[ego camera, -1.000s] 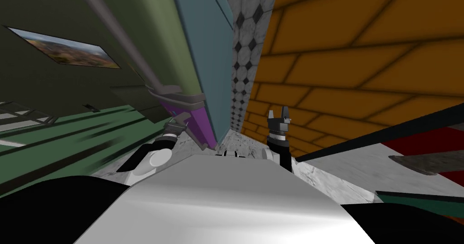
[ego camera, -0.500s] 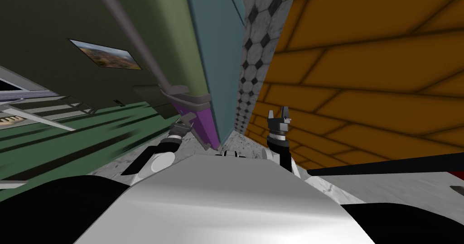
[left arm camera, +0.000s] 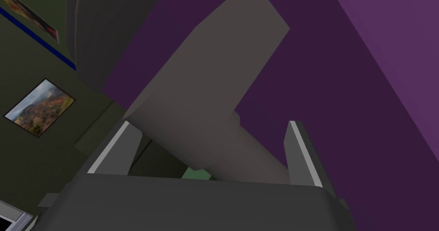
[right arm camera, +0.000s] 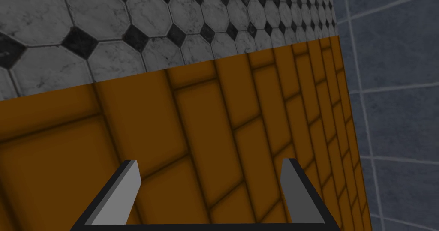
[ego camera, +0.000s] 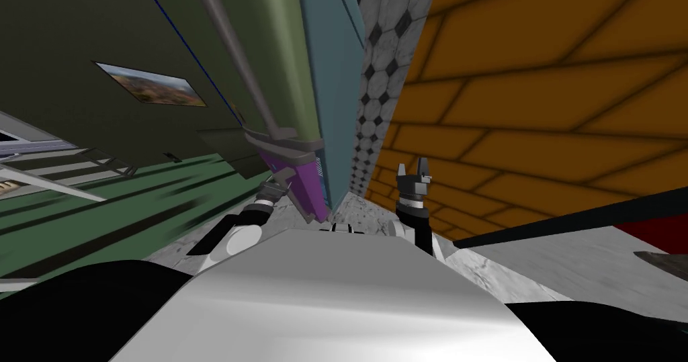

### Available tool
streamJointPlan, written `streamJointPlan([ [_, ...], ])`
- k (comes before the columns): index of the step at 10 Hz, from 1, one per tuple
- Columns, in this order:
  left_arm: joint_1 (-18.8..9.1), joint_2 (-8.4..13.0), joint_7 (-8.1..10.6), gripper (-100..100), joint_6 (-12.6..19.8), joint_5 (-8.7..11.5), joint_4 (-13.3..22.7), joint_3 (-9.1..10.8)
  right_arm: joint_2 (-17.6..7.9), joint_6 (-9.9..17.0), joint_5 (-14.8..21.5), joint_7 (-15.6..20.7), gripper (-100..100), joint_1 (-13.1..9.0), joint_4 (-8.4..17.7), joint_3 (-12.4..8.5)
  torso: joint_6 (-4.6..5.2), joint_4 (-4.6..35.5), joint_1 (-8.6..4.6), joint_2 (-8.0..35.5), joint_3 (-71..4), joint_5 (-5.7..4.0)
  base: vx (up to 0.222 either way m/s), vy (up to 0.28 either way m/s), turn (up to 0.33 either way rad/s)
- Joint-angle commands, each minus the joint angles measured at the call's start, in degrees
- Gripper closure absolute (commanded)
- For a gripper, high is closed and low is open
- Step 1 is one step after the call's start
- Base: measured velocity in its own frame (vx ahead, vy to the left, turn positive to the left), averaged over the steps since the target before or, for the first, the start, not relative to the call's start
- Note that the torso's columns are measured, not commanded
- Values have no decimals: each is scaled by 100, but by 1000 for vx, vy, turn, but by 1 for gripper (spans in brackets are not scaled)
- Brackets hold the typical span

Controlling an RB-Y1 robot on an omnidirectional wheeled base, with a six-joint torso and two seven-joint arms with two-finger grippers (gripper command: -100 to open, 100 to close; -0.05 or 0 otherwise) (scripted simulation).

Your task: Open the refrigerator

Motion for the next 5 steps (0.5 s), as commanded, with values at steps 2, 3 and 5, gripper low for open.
streamJointPlan([
  [2, -43, 189, -47, 100, -1, 105, -85, -129, 0, 0, 0, 0, 0, 0, 0, 0, 5, -3, -28, -22, -13, -10, -202, 254, -60],
  [3, -50, 277, -68, 100, 23, 160, -106, -220, -1, 0, 0, 0, 0, 0, 0, -1, 9, -2, -6, -22, -16, -9, -167, 339, -182],
  [5, -56, 366, -89, 100, 46, 215, -126, -311, 0, 0, 0, 0, 0, 1, 0, 0, 5, -13, -19, -46, -29, -3, -207, 225, -59],
])
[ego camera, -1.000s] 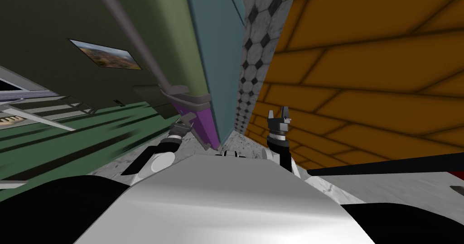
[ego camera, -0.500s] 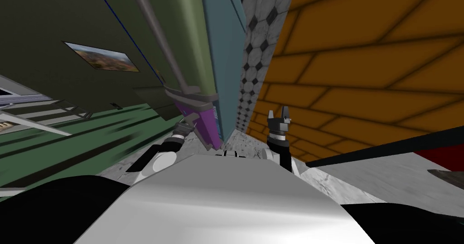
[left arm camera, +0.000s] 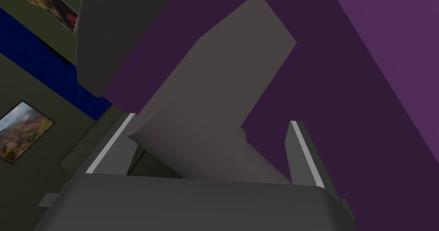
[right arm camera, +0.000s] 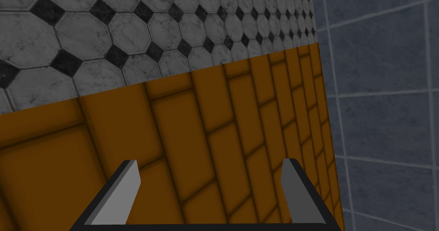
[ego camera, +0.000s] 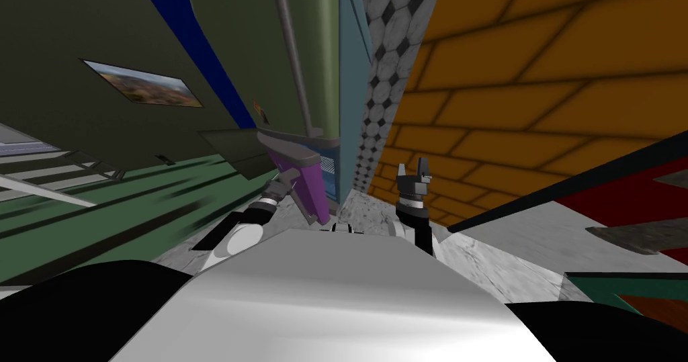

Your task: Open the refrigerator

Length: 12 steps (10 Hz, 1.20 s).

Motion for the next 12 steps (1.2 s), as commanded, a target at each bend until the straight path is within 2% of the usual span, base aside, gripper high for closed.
streamJointPlan([
  [1, -45, 115, -42, 100, -66, 61, -30, -54, 0, 0, 0, 0, 0, 0, 0, 0, 7, -2, -6, 13, 9, -2, -197, 235, -50],
  [2, -51, 204, -63, 100, -43, 116, -51, -145, 0, 0, 0, 0, 0, 0, 0, 0, 4, -1, -7, 14, 12, -1, -205, 257, -85],
  [3, -51, 204, -63, 100, -43, 116, -51, -145, -1, 0, 0, 0, 0, 0, 0, 0, 10, 1, -6, 25, 17, -2, -167, 231, -57],
  [5, -64, 381, -105, 100, 3, 226, -92, -328, 0, 0, 0, 0, 0, 0, 0, 0, 12, 0, -20, 24, 15, -4, -190, 285, -108],
  [6, -64, 381, -105, 100, 3, 226, -92, -328, -1, 0, 0, 0, 0, 0, 0, -1, 11, 3, 4, 34, 22, 2, -207, 272, -82],
  [7, -71, 470, -125, 100, 27, 281, -112, -419, 0, 0, 0, 0, 0, 0, 0, 0, 4, 5, -14, 33, 23, 2, -233, 266, -76],
  [8, -71, 470, -125, 100, 27, 281, -112, -419, -1, 0, 0, 0, 0, 0, 0, -1, 7, 0, -31, 53, 37, 2, -224, 221, -50],
  [10, -108, 538, -155, 100, 25, 351, -90, -476, 1, 0, 0, 0, 0, 2, 0, 1, 7, -9, -112, 48, 45, -8, -77, 148, -55],
  [12, -137, 610, -197, 100, 34, 414, -82, -552, -1, 0, 0, 0, 0, 0, 0, 0, 13, 6, 0, 60, 37, 1, -151, 317, -143],
])
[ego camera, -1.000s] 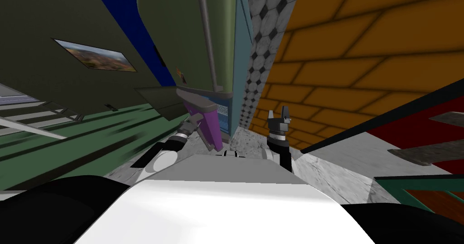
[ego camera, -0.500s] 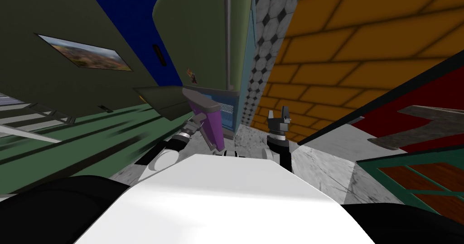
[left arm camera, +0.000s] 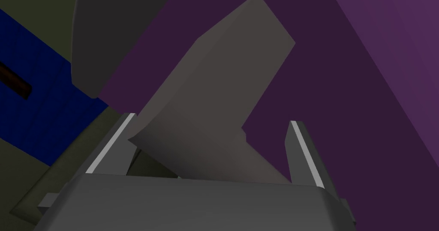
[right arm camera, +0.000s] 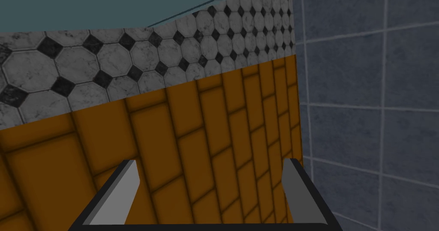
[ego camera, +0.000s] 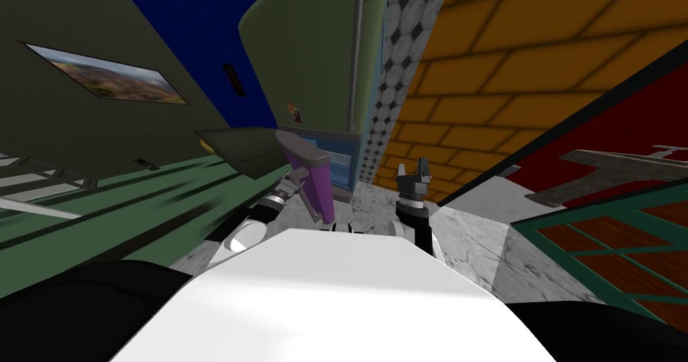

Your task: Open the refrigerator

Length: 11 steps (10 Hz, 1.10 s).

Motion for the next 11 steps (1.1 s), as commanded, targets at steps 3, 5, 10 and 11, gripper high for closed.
streamJointPlan([
  [3, -88, 204, -141, 100, -12, 161, 4, -173, 0, 0, 0, 0, 0, 1, 0, 0, -7, -6, -16, -53, -30, 1, -151, 288, -80],
  [5, -117, 276, -183, 100, -2, 225, 12, -249, 1, 0, 0, 0, 0, 1, 0, 0, -5, -9, -22, -59, -32, 3, -143, 252, -83],
  [10, -176, 420, -266, 100, 18, 351, 28, -401, 1, 0, 0, 0, 0, 1, 0, 0, 3, -12, -28, -47, -26, 2, -115, 233, -85],
  [11, -205, 492, -308, 100, 28, 414, 36, -477, 1, 0, 0, 0, 0, 2, 0, 0, -5, -11, -23, -48, -26, 4, -142, 280, -80],
])
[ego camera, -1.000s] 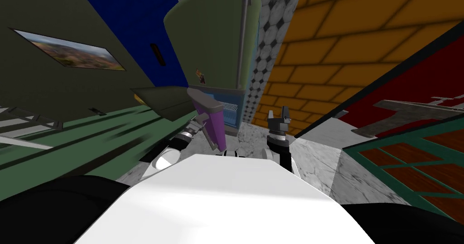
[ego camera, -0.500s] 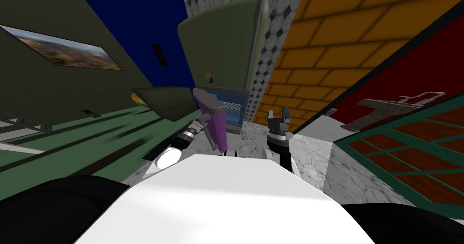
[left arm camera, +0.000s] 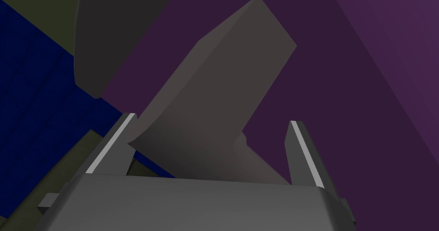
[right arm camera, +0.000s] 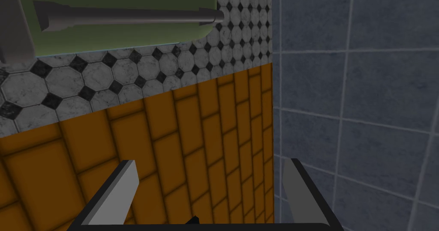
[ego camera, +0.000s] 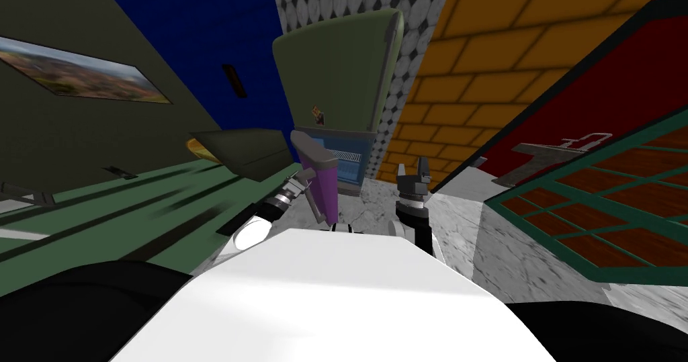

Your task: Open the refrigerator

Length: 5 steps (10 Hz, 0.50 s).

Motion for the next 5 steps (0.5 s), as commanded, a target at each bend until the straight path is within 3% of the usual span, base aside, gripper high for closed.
streamJointPlan([
  [1, -49, 90, -59, 100, -39, 78, -5, -50, -1, 0, 0, 0, 0, -1, 0, 0, 2, 2, 19, 18, 10, 5, -139, 255, -69],
  [3, -108, 234, -142, 100, -19, 204, 11, -202, -1, 0, 0, 0, 0, 0, 0, 0, 3, -1, -6, 20, 15, 3, -157, 275, -131],
  [4, -108, 234, -142, 100, -19, 204, 11, -202, -1, 0, 0, 0, 0, -1, 0, 0, 3, -4, -13, 53, 36, 6, -186, 338, -100],
  [5, -137, 187, -111, 100, -5, 168, -7, -182, -1, 0, 0, 0, 0, 0, 0, -1, -10, -2, -5, 72, 54, 11, -65, 167, -23],
])
